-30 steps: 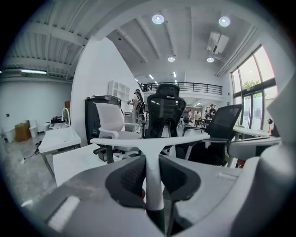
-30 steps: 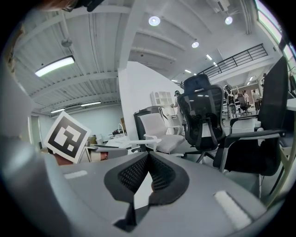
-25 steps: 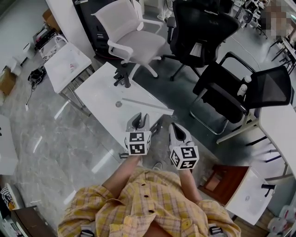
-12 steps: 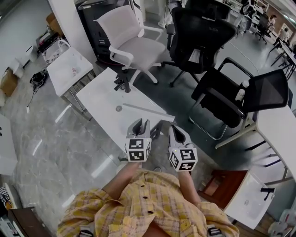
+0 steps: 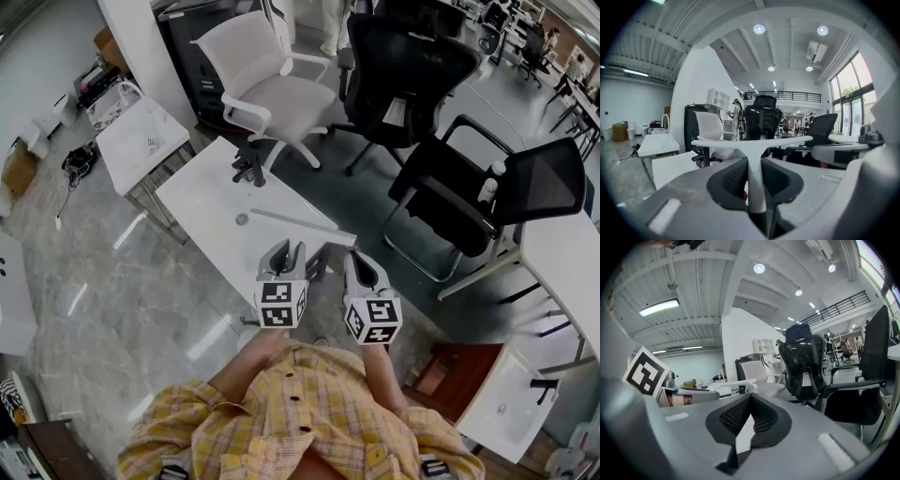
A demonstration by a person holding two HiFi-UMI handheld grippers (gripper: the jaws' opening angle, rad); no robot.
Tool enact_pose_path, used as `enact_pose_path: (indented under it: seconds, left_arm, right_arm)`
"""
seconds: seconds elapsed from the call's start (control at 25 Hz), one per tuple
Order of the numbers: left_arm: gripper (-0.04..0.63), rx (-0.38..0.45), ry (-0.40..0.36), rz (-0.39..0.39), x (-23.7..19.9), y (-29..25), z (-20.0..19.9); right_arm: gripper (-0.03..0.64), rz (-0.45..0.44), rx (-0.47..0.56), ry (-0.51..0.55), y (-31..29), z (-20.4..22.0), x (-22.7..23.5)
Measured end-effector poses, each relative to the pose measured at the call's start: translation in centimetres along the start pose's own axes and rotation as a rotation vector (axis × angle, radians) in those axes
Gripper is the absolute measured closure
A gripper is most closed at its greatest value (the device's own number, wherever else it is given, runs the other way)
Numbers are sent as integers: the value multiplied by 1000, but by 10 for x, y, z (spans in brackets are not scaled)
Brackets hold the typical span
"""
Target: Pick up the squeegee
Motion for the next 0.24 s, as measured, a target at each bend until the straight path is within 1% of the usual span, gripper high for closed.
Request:
enact_pose_path:
  seconds: [0.24]
  left_arm:
    - [512, 0, 2, -1, 1, -2, 1]
  right_arm:
    - [619, 5, -2, 1, 0, 2, 4]
Point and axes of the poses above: the fingertips, and each gripper's own axes: y backward along the fingers, x to its right, z out of its underside, the point moved 5 cm from there along y, backward along the fingers, and after that the axes turned 12 degrees about x, right-handed, at the moved point
